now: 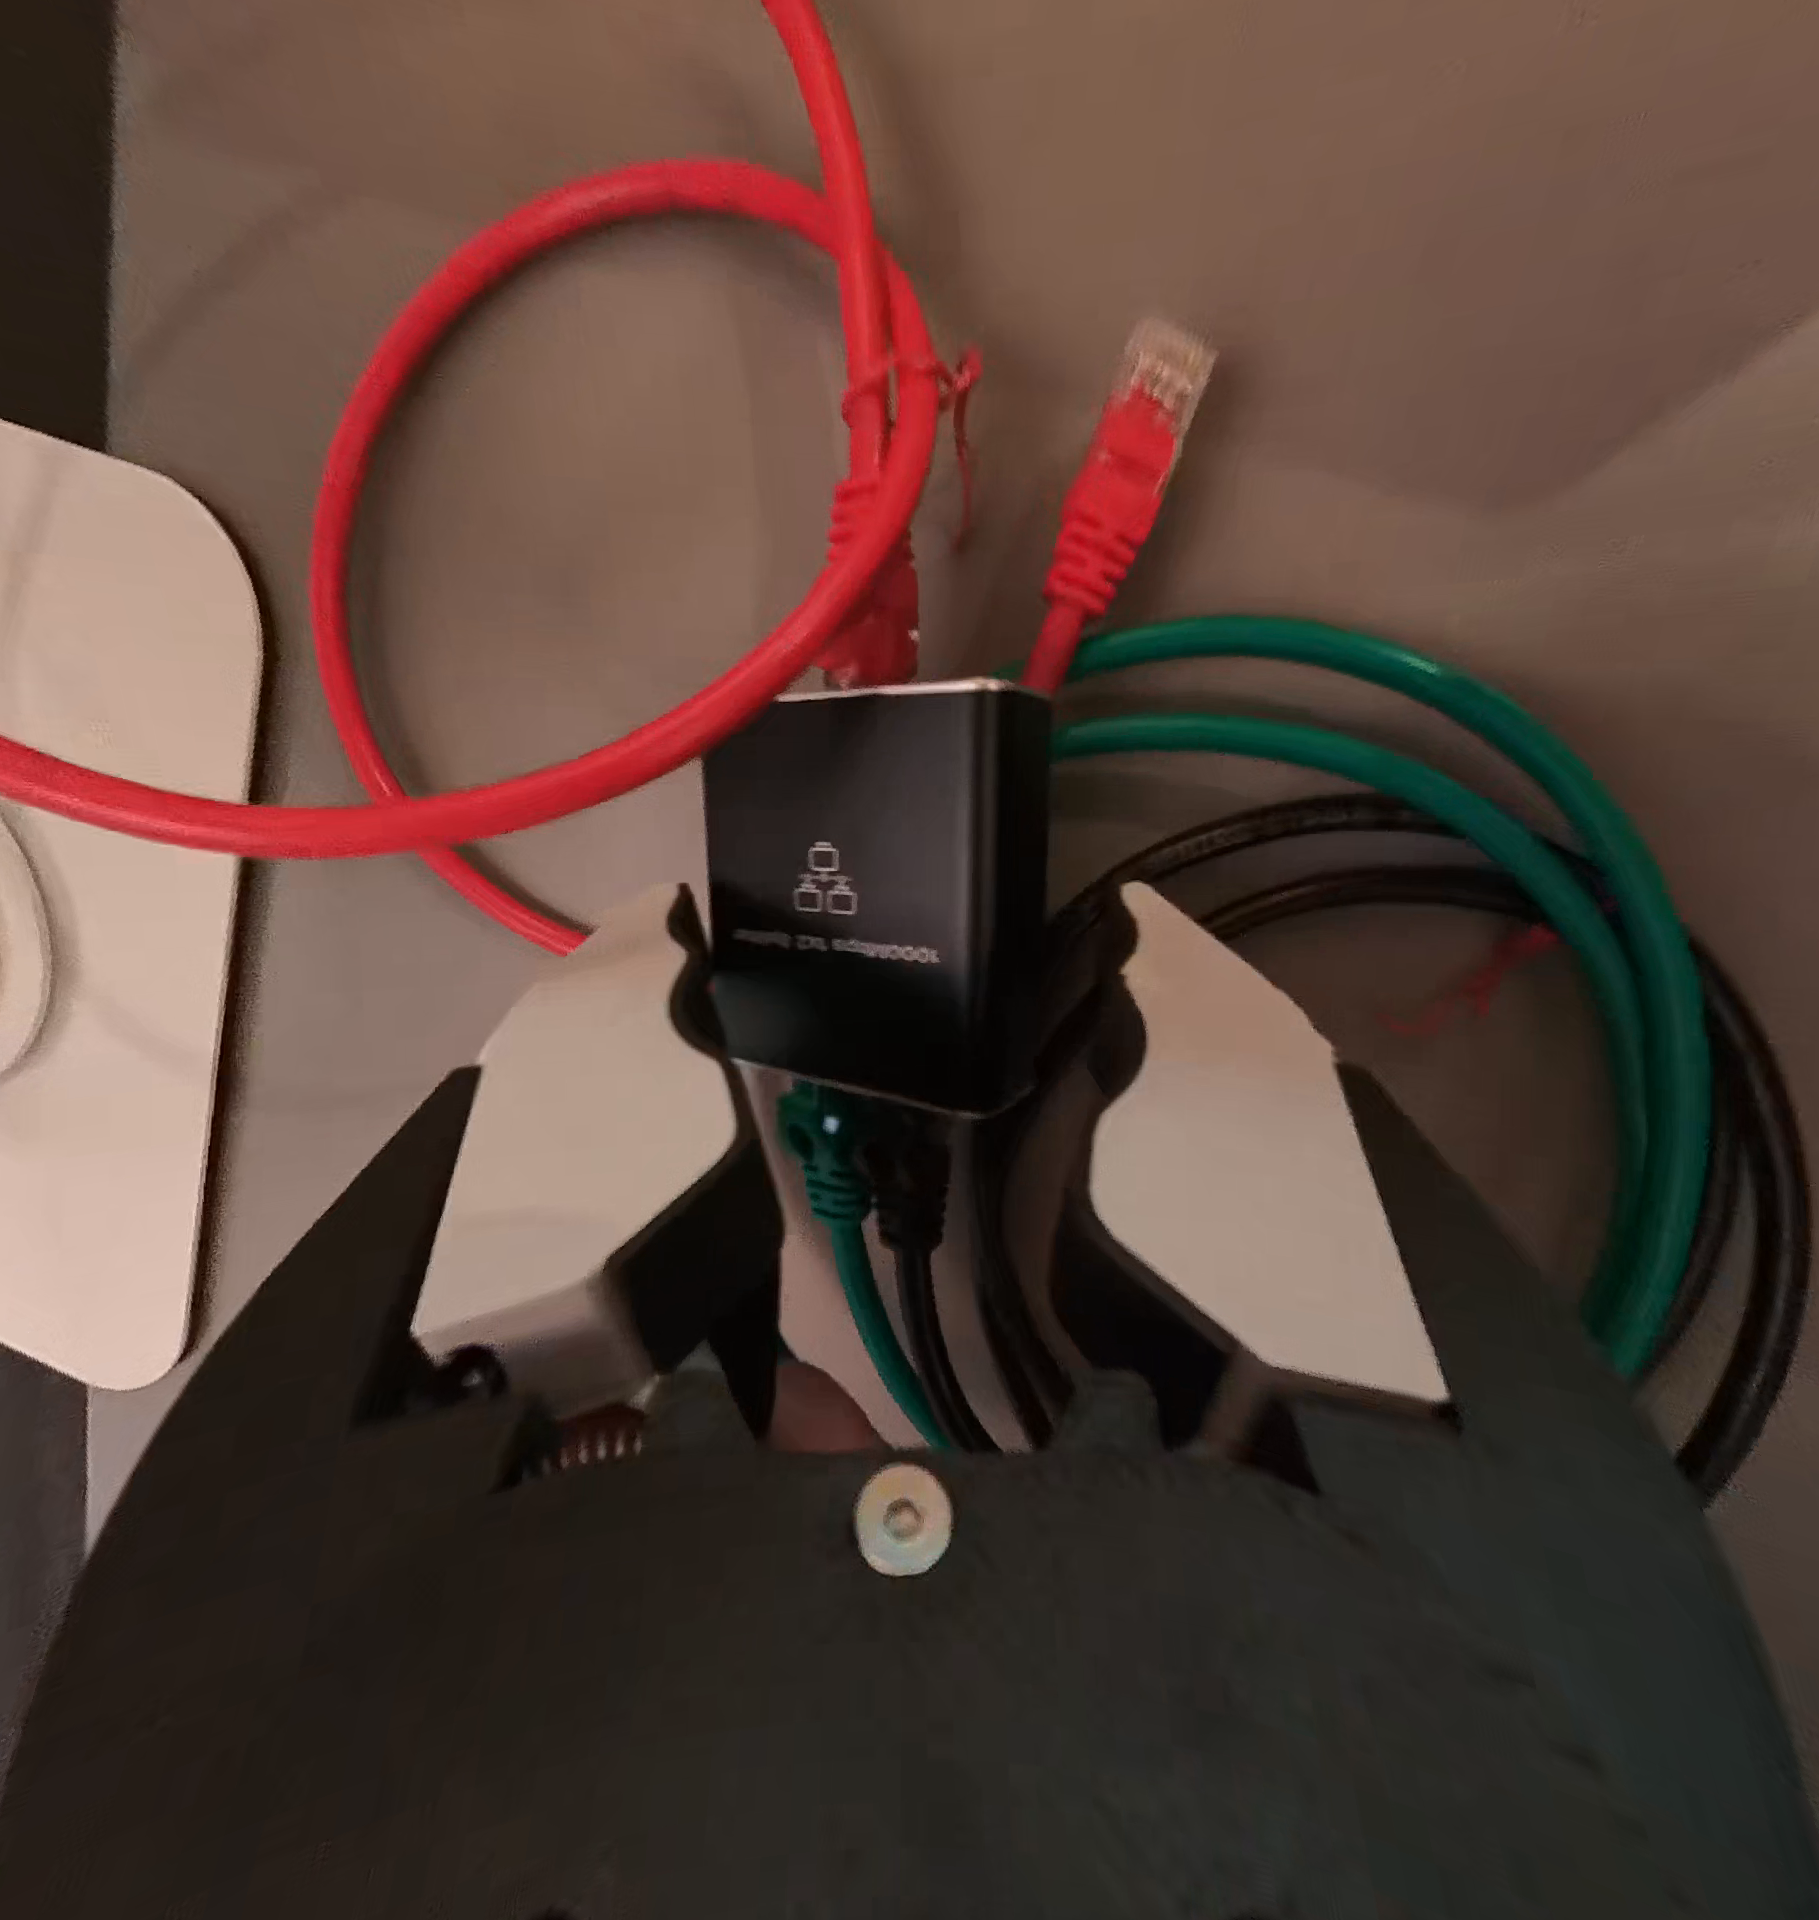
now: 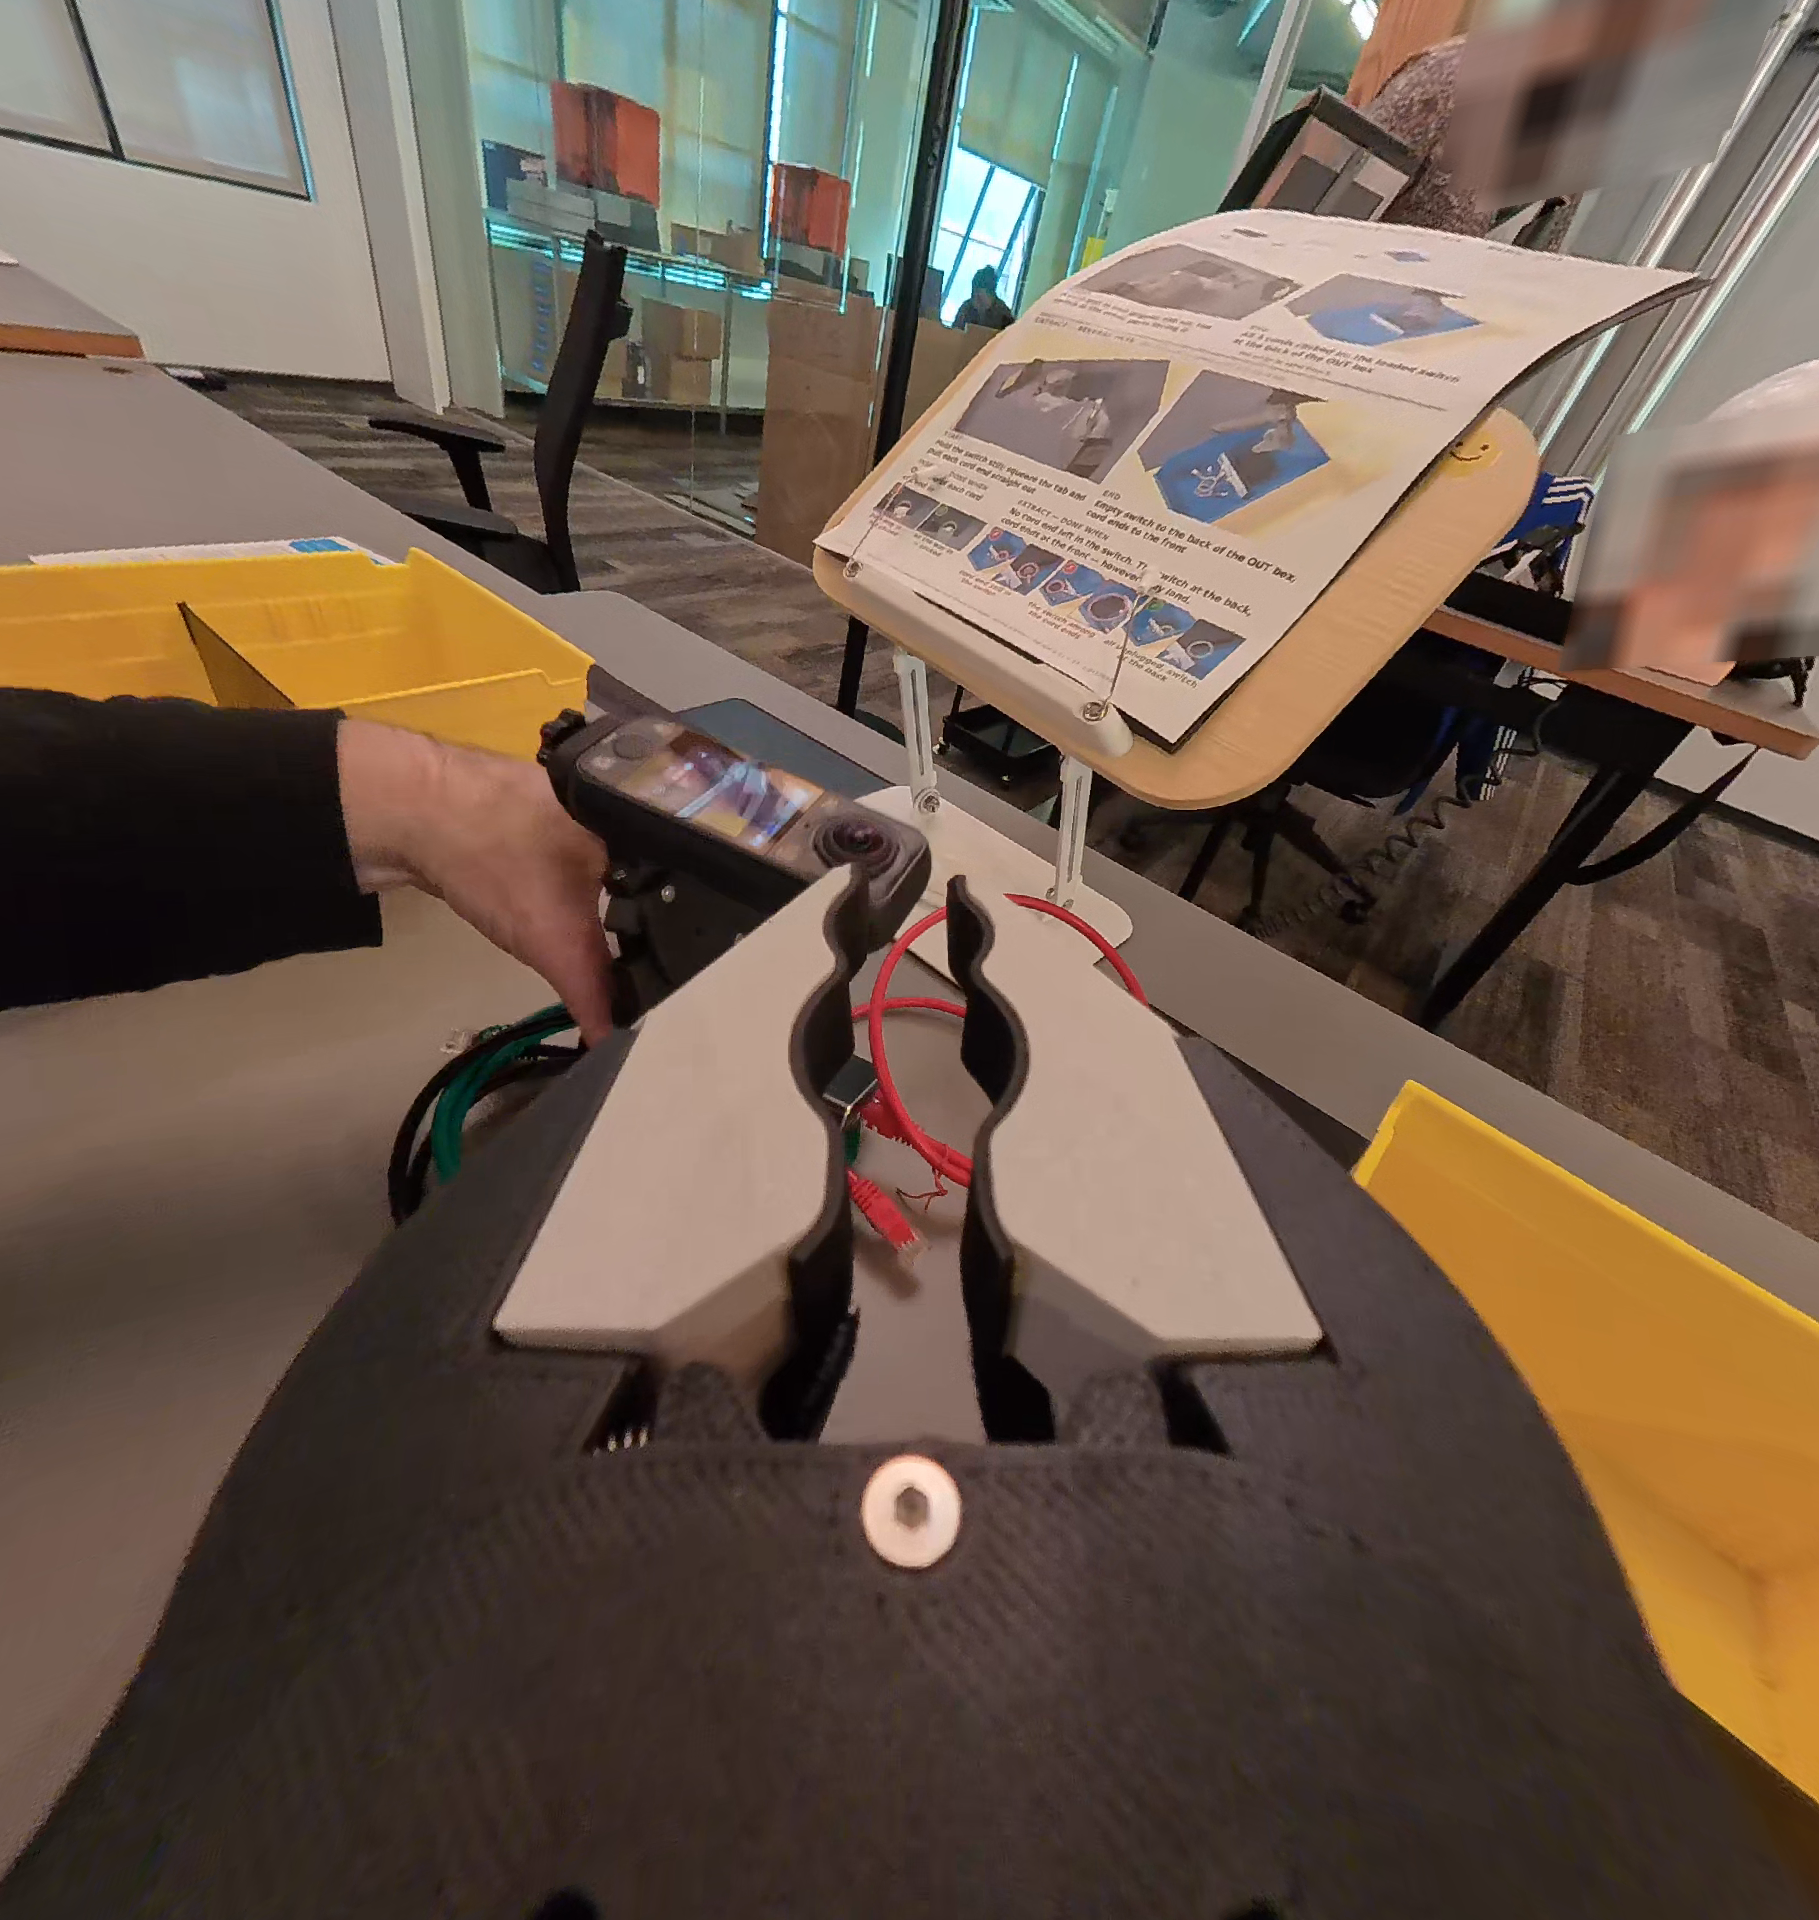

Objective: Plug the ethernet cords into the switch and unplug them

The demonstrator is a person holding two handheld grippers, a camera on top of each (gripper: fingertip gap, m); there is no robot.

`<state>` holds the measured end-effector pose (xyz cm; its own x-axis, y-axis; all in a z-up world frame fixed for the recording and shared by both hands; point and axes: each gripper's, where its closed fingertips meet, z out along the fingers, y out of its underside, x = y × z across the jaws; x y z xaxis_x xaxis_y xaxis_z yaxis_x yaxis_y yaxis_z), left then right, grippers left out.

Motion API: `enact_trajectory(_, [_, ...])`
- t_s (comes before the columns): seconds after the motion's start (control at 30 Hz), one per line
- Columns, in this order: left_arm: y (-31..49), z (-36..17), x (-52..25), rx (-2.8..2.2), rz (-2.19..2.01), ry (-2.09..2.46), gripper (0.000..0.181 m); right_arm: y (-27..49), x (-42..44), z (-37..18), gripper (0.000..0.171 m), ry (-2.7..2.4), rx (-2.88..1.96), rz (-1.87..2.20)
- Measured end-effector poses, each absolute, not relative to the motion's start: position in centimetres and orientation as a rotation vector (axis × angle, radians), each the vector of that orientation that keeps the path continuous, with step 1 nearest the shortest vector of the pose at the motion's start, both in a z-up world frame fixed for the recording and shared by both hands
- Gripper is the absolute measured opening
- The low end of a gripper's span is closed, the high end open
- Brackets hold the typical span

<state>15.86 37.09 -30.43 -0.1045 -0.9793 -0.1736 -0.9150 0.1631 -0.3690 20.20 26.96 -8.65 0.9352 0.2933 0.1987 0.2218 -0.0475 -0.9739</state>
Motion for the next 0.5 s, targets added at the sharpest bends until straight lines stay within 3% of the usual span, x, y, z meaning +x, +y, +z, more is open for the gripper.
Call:
enact_trajectory(0.03, [37.4,-30.3,16.1,-1.806,-0.237,2.049,0.057,27.0,20.1,-8.9,0.013,-0.414,-1.636,0.05])
enact_trajectory(0.27, [38.0,-29.1,15.7,-1.784,-0.257,1.975,0.054,27.2,18.7,-10.5,0.019,-0.574,-1.656,-0.041])
enact_trajectory(0.5, [37.8,-24.1,14.1,-1.621,-0.162,1.905,0.054,26.1,15.7,-14.2,0.027,-0.846,-1.752,0.042])
